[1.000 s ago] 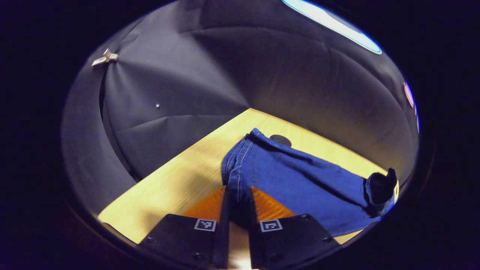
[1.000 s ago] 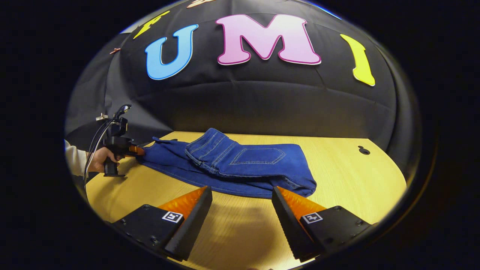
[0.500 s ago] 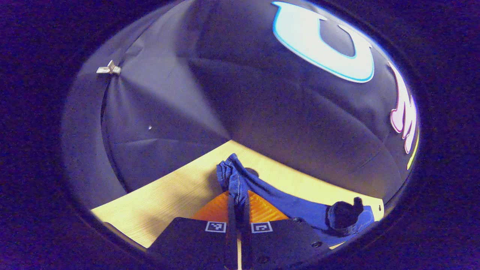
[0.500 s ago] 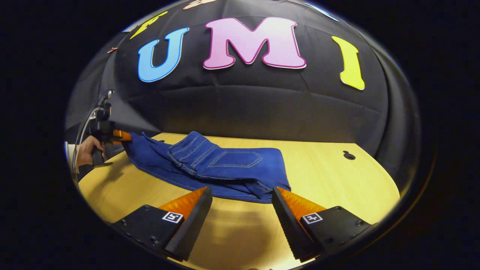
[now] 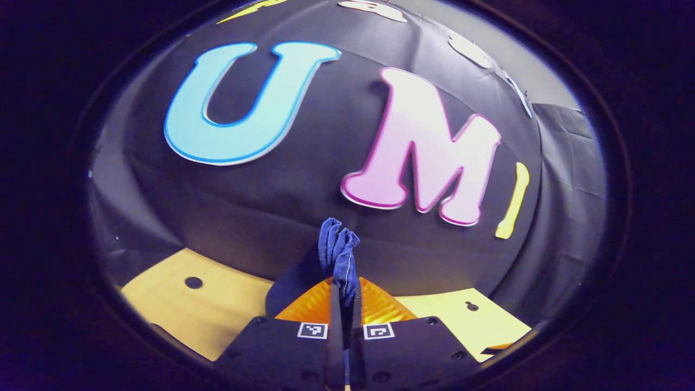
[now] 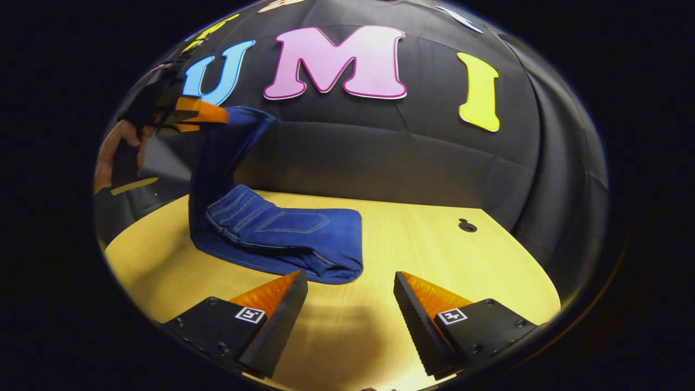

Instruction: Grasp the waist and the cuffs of the jeans and fold them to make the two legs overlap; first hold the waist and fold one-third of the jeans toward the cuffs, then hold the cuffs and fold the remaining one-third in the same direction to finish folding.

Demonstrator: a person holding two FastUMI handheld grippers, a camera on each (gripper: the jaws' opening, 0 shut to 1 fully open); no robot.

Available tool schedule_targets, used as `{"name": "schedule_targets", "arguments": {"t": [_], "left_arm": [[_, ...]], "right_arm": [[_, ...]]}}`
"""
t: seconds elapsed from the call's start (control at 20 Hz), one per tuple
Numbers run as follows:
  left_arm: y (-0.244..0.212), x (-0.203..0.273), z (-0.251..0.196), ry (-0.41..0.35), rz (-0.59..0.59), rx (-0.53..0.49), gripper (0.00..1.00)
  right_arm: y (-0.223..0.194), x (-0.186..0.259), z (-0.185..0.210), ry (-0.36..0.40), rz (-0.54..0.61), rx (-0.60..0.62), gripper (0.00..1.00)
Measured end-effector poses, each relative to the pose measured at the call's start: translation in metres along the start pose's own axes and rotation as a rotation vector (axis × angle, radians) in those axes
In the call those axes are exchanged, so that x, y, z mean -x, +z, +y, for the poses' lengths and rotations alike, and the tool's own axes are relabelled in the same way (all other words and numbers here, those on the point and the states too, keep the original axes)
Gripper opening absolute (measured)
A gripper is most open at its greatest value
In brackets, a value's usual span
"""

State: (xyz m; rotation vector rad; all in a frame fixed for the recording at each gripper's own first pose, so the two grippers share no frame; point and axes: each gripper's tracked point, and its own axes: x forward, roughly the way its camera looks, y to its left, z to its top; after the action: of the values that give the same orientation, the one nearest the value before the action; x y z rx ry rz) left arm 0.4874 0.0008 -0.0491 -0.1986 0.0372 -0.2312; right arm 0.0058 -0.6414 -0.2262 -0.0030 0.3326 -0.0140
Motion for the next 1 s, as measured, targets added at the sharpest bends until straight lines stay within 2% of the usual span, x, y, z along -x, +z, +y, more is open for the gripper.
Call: {"name": "schedule_targets", "arguments": {"t": [0.1,0.2,0.35,0.4,0.45,0.6,0.7,0.85,1.0], "left_arm": [[-0.051,-0.017,-0.048,-0.072,0.091,-0.036,0.10],[-0.102,-0.021,-0.082,-0.101,0.181,-0.083,0.12],[-0.162,-0.020,-0.133,-0.172,0.271,-0.158,0.87],[-0.168,-0.019,-0.147,-0.199,0.260,-0.178,0.90],[-0.166,-0.015,-0.158,-0.214,0.231,-0.189,0.99],[-0.142,0.020,-0.167,-0.246,0.136,-0.173,0.99],[-0.119,0.057,-0.154,-0.219,0.109,-0.137,0.99],[-0.076,0.117,-0.115,-0.130,0.041,-0.089,0.99],[-0.040,0.181,-0.077,-0.022,0.005,-0.115,0.96]], "right_arm": [[-0.005,0.007,-0.017,-0.024,0.006,-0.007,0.98],[-0.007,0.014,-0.033,-0.051,0.007,-0.019,0.99],[-0.004,0.028,-0.052,-0.088,-0.010,0.001,0.99],[-0.005,0.033,-0.056,-0.095,-0.015,0.005,0.98],[-0.004,0.038,-0.058,-0.099,-0.019,-0.006,0.98],[-0.001,0.059,-0.064,-0.126,-0.031,-0.061,0.98],[0.003,0.075,-0.064,-0.139,-0.037,-0.099,0.98],[0.018,0.109,-0.065,-0.166,-0.046,-0.100,0.98],[0.052,0.144,-0.054,-0.162,-0.082,-0.152,0.97]]}}
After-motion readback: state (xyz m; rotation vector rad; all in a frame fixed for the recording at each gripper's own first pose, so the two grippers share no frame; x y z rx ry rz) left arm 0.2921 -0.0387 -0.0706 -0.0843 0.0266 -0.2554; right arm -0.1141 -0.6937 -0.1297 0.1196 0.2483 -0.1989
